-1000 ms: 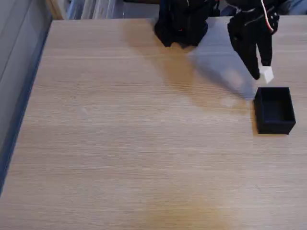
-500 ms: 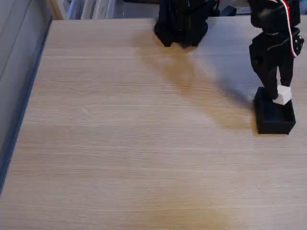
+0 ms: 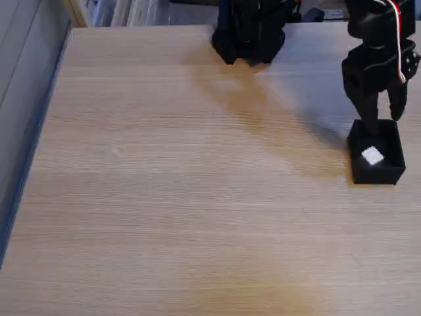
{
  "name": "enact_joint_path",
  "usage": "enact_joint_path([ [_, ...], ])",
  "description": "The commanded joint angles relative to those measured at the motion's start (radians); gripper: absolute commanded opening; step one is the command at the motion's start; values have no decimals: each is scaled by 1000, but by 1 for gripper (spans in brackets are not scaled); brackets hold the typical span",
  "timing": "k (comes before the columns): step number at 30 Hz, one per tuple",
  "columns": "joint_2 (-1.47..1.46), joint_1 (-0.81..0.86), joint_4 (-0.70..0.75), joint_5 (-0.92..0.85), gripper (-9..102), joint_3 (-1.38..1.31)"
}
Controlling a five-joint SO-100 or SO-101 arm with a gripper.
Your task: Pick a white block and place it in the black box.
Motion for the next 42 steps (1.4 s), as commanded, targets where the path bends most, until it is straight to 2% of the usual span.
enact_joint_path([
  [1,67,44,40,12,0,-20],
  [8,253,230,64,-80,0,204],
  [13,459,380,32,-212,0,463],
  [21,894,538,-9,-322,0,939],
  [30,1256,661,18,-350,0,1282],
  [35,1325,686,86,-334,0,1333],
  [42,1443,603,224,-160,0,1336],
])
